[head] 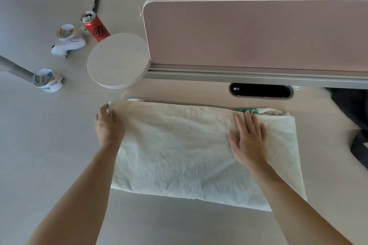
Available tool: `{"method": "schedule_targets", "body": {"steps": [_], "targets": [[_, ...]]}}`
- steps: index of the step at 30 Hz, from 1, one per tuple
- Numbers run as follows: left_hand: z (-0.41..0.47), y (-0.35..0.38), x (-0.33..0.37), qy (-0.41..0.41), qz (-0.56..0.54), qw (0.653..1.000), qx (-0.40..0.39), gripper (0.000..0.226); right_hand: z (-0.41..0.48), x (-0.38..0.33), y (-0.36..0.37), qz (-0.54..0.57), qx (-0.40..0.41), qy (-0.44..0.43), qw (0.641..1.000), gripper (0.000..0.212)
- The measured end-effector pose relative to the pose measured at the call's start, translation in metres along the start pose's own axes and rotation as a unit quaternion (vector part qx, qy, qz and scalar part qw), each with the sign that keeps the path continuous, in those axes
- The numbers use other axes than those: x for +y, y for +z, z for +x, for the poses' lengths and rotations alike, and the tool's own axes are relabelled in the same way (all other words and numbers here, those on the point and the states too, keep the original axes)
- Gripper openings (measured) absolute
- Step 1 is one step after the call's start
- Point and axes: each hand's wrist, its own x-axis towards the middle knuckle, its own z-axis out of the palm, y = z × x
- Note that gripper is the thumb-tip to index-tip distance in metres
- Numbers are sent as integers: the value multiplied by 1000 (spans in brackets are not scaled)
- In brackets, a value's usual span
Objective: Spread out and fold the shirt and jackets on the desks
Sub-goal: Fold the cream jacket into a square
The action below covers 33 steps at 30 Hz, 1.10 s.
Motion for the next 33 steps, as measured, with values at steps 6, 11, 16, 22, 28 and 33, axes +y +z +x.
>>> {"method": "schedule_targets", "body": {"steps": [6, 11, 16, 22, 28, 33], "targets": [[-60, 26, 22, 148, 105, 983, 0, 49, 3, -18, -4, -9, 85, 14, 996, 62], [-99, 61, 19, 440, 152, 869, -164, 58, -32, -58, 11, -64, 32, -125, 989, 62], [-96, 77, 23, 403, 243, 860, -197, 62, -19, -52, 27, -119, -18, -123, 985, 68], [-101, 79, 41, 395, 228, 863, -219, 67, -2, -43, 15, -106, -35, -171, 979, 69], [-97, 113, 103, 453, 197, 823, -281, 70, -58, -38, 16, -88, 6, -177, 980, 71], [-110, 118, 91, 413, 256, 830, -274, 74, -62, -28, 17, -95, -11, -200, 975, 68]]}}
